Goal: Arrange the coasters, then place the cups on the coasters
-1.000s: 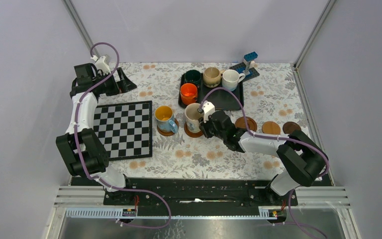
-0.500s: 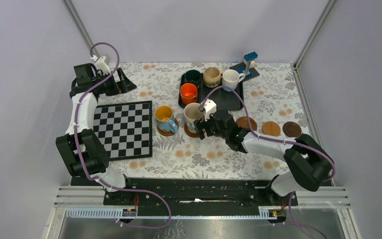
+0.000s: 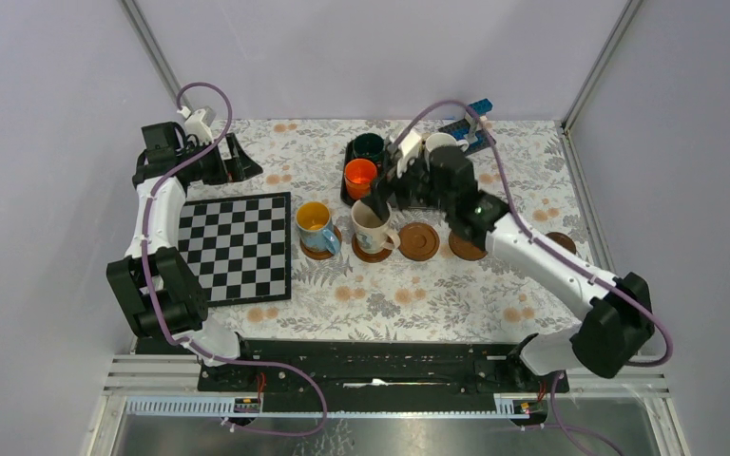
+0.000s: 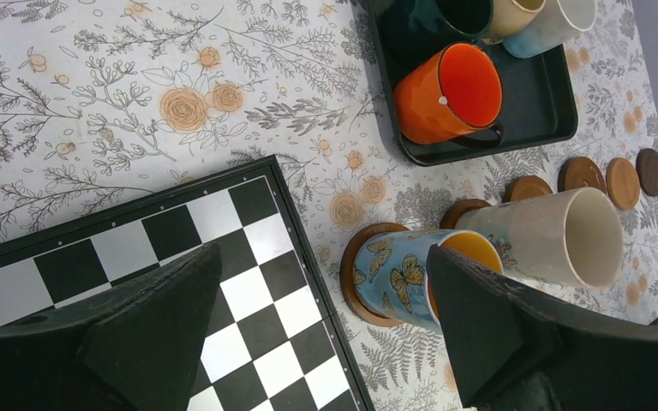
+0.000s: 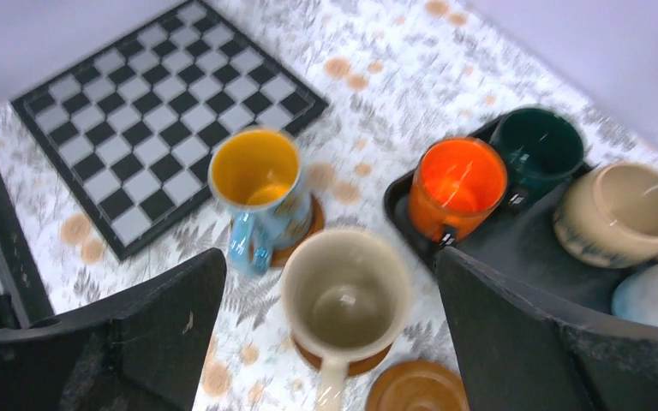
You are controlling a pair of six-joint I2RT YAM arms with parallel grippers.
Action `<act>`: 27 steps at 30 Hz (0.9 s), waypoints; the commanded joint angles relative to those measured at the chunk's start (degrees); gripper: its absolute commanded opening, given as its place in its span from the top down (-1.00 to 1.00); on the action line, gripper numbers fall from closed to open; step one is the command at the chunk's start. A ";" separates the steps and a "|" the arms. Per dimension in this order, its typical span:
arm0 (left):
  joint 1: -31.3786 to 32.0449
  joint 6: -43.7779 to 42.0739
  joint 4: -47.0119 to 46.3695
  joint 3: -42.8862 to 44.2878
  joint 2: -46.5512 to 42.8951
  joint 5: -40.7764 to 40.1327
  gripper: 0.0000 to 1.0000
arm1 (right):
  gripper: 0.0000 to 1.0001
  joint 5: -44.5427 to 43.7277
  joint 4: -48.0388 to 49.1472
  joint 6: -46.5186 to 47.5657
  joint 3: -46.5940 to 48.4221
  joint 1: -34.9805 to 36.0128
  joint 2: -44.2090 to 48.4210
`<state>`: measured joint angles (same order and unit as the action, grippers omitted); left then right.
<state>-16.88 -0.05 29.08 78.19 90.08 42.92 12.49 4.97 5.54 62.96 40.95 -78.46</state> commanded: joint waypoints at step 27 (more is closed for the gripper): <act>-0.33 -3.13 0.47 5.64 2.63 0.15 -0.98 | -0.76 22.93 -36.11 38.65 53.93 -18.97 -49.01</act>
<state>-16.88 -2.76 30.83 80.60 91.74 42.65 31.09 -31.24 35.92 112.77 22.39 -125.27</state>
